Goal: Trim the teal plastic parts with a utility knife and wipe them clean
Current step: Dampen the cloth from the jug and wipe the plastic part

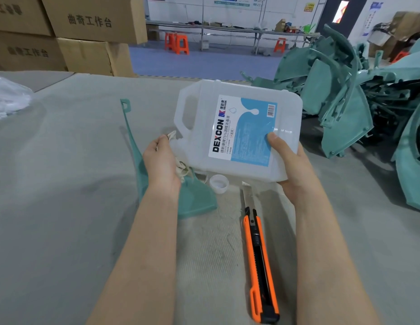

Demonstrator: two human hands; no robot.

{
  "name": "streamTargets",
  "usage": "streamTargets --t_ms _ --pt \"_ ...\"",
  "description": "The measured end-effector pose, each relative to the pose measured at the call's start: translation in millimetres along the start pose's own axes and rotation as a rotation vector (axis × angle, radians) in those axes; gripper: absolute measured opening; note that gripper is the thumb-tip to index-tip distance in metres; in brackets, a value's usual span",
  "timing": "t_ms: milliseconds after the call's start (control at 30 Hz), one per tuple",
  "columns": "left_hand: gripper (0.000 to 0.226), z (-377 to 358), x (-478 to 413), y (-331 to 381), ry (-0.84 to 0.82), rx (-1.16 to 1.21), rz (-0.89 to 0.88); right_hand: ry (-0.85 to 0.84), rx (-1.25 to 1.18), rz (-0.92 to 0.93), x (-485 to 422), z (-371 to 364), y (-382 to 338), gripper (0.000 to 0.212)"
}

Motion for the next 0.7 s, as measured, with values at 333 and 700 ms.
streamTargets --t_ms 333,700 --pt "0.021 1.1 2.3 -1.8 0.019 -0.019 0.045 -0.032 0.025 0.059 1.3 -5.3 -7.3 0.053" --pt "0.024 -0.3 -1.6 -5.1 0.004 0.032 0.064 -0.056 0.066 0.117 3.7 -9.7 -18.5 0.047"
Point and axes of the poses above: each hand's wrist, its own x-axis away from the middle knuckle, its own z-axis out of the back of the hand, y = z × x, the point moved 3 cm from there along -x, towards the middle knuckle, and after that the axes turned 10 degrees about -x, right-handed, at the moved point
